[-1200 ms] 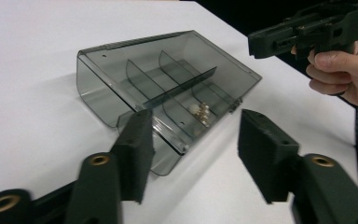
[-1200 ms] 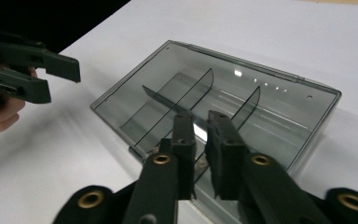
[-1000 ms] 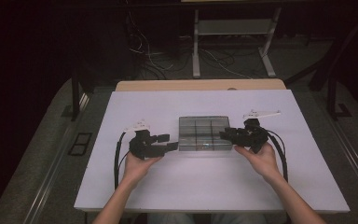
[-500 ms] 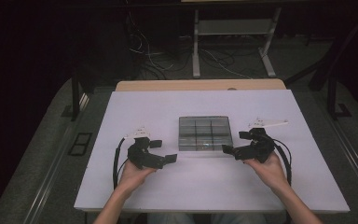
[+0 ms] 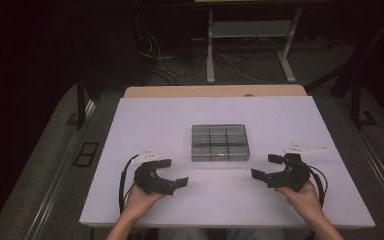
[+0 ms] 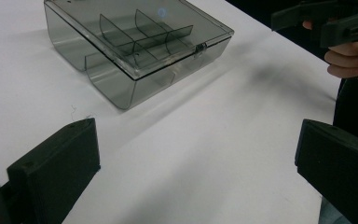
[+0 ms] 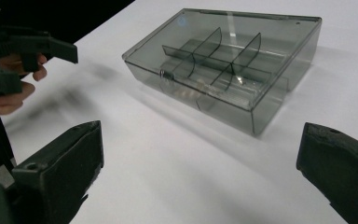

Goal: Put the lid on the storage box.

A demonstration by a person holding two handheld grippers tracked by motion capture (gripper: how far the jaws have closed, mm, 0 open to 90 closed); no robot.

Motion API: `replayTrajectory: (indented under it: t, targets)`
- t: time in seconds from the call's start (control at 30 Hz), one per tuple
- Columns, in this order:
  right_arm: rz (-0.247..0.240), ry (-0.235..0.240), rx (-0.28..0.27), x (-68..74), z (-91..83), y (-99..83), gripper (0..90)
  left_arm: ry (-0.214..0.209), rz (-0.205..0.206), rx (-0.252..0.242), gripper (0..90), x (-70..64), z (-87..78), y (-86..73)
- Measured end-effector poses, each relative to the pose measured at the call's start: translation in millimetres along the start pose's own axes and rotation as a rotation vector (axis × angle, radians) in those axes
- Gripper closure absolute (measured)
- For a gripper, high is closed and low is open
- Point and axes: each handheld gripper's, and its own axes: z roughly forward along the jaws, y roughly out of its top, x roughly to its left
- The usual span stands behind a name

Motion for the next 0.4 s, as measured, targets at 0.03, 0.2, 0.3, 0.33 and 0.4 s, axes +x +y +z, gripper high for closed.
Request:
replayTrajectory:
  t: [0.03,0.2,0.3,0.33,0.4]
  targets:
    - [-0.007,-0.003,-0.005,0.2,-1.7,-2.6,0.4,0.001,-0.002,0.003,0.0,-0.4,-0.9,-1.6]
    - [-0.024,-0.011,0.0,0.7,-6.8,-14.8,0.4,0.005,-0.009,-0.006,0.0,-1.9,-4.0,-9.9]
    - [-0.041,-0.029,0.018,1.5,-8.9,-21.8,0.4,0.007,-0.005,-0.011,0.0,-4.0,-5.8,-14.0]
    - [-0.046,-0.032,0.018,1.3,-9.6,-23.9,0.4,0.007,-0.007,-0.017,0.0,-4.9,-6.0,-15.0]
    - [-0.041,-0.03,0.019,0.0,-10.9,-27.4,0.4,0.006,-0.003,-0.02,0.0,-6.0,-6.1,-16.2]
